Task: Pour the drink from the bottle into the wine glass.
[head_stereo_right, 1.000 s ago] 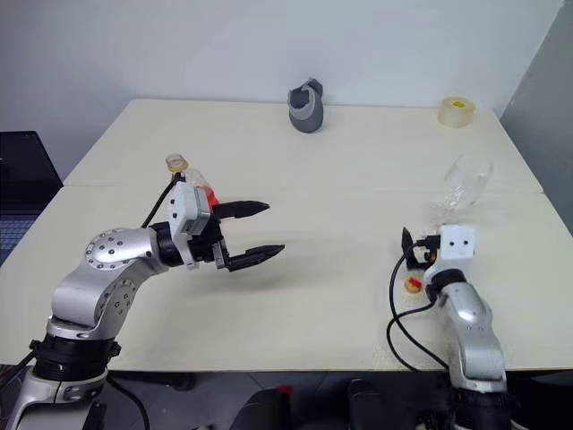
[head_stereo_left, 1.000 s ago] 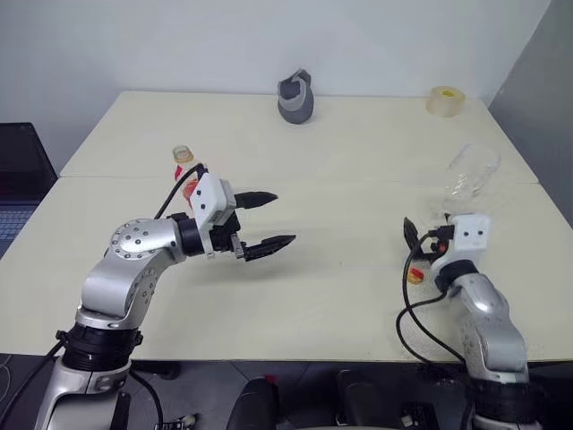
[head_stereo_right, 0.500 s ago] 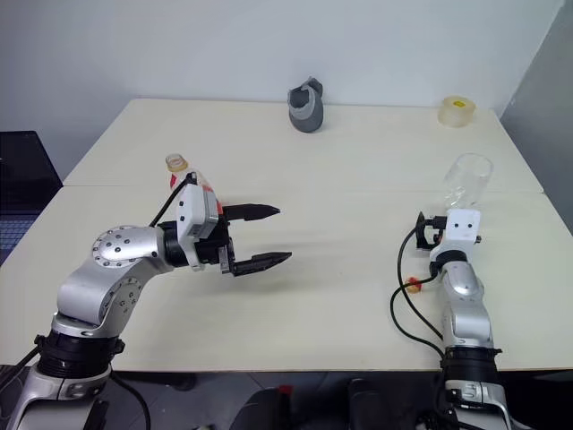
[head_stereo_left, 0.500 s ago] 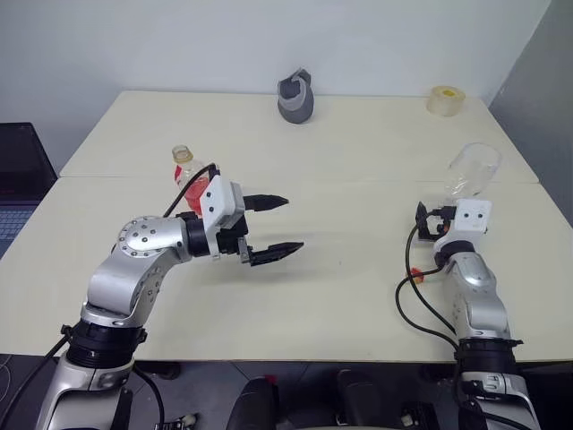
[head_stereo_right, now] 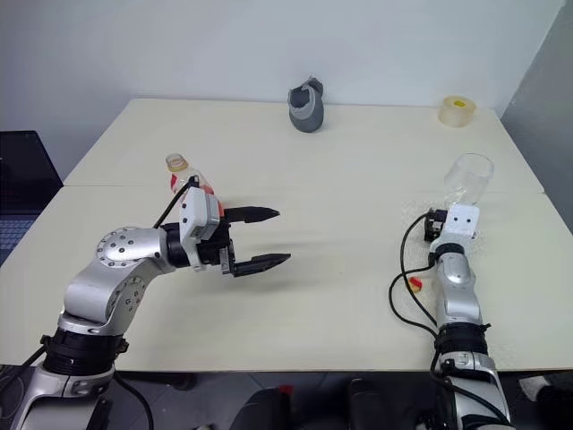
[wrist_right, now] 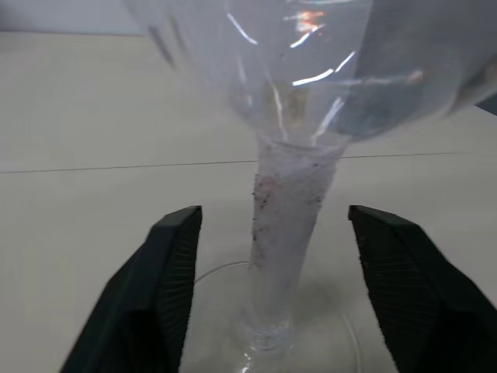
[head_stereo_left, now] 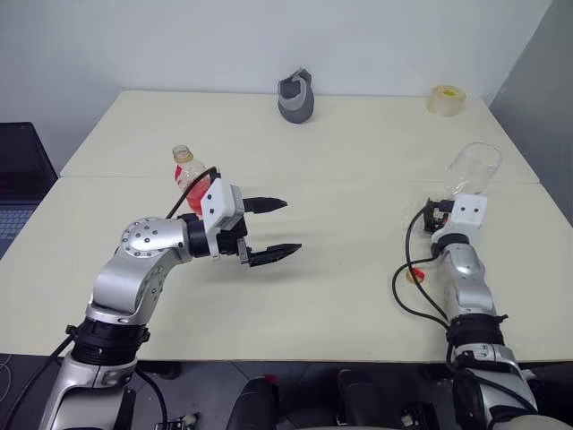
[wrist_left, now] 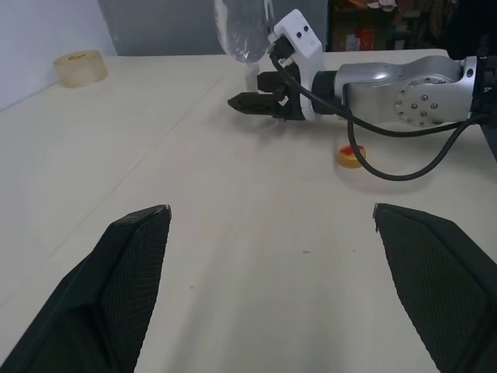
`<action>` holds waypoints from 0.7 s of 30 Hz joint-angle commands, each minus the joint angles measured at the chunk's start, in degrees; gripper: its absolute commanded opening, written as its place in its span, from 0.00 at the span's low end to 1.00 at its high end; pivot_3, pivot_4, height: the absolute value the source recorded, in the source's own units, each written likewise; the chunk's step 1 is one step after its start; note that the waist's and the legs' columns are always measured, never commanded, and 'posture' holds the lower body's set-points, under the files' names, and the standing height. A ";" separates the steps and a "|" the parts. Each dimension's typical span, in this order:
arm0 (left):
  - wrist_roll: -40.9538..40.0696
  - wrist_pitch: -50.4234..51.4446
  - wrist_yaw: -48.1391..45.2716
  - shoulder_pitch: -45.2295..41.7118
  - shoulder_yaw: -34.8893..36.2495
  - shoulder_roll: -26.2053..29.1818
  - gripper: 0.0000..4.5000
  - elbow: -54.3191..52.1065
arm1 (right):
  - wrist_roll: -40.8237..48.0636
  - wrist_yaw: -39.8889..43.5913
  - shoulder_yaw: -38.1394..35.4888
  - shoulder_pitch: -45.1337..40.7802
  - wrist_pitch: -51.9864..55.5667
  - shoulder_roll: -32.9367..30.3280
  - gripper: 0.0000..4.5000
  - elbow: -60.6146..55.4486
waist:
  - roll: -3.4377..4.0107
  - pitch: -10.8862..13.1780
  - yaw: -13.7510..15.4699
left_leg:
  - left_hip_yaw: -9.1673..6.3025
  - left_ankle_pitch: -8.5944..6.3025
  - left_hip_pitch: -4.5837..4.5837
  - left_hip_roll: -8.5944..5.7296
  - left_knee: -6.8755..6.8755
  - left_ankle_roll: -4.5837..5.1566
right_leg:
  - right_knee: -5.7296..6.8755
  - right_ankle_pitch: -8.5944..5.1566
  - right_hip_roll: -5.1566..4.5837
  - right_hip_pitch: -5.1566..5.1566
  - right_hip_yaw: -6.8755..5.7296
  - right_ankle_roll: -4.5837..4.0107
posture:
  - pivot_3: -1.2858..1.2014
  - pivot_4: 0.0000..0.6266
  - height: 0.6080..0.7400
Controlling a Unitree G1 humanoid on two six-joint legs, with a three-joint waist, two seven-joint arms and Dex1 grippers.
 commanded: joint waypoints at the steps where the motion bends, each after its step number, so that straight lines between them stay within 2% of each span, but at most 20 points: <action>1: 0.16 -1.21 -0.16 -1.02 0.30 0.03 1.00 -0.94 | 0.67 -0.48 -1.10 -1.14 -2.10 -0.80 0.39 -0.51 | 0.00 0.00 0.00 | 0.00 0.00 0.00 0.00 0.00 0.00 | 0.00 0.00 0.00 0.00 0.00 0.00 | 0.52 0.24 1.00; 5: 0.28 -1.40 -0.29 -0.72 0.51 0.13 1.00 -0.76 | 0.94 0.45 -0.89 -0.78 -2.73 -0.90 0.06 -1.08 | 0.02 0.01 0.00 | 0.00 0.00 0.00 0.00 0.00 0.00 | 0.00 0.00 0.00 0.00 0.01 0.00 | 0.52 0.24 1.00; 6: 0.33 -1.46 -0.31 -0.66 0.55 0.14 1.00 -0.68 | 0.97 0.83 -0.70 -0.71 -2.88 -1.05 0.03 -1.19 | 0.02 0.01 0.01 | 0.00 0.00 0.00 0.00 0.00 0.00 | 0.00 0.00 0.00 0.00 0.01 0.00 | 0.52 0.24 1.00; 9: 0.14 -1.47 -0.52 0.02 1.25 0.67 1.00 -0.43 | 1.29 2.71 -0.17 0.00 -3.30 -1.52 0.03 -2.83 | 0.05 0.03 0.01 | 0.01 0.00 0.00 -0.01 0.00 0.00 | 0.00 0.00 0.00 0.00 0.02 0.00 | 0.52 0.24 1.00; 13: -2.00 0.13 -1.79 5.22 5.93 4.66 1.00 -1.18 | 6.77 16.13 5.40 4.12 0.78 -0.65 0.03 -15.72 | 0.17 0.10 -0.52 | 0.00 -0.01 0.00 0.06 -0.05 0.01 | -0.01 -0.01 0.01 -0.05 0.03 0.00 | 0.52 0.24 1.00; 16: -3.06 0.91 -2.26 8.87 8.75 7.16 1.00 -2.12 | 10.26 22.76 10.33 4.43 4.76 1.51 0.03 -22.55 | 0.24 0.15 -1.40 | -0.15 -0.01 0.02 0.12 -0.07 0.02 | 0.04 -0.01 0.03 -0.08 0.04 -0.02 | 0.52 0.24 1.00; 21: -5.52 2.82 -0.74 12.61 13.49 8.68 1.00 -4.18 | 10.20 28.59 17.21 0.40 5.10 6.97 0.03 -20.61 | 0.25 0.16 -1.32 | -0.42 -0.01 0.06 0.14 -0.06 0.02 | 0.06 -0.01 0.09 -0.05 -0.09 -0.07 | 0.52 0.24 1.00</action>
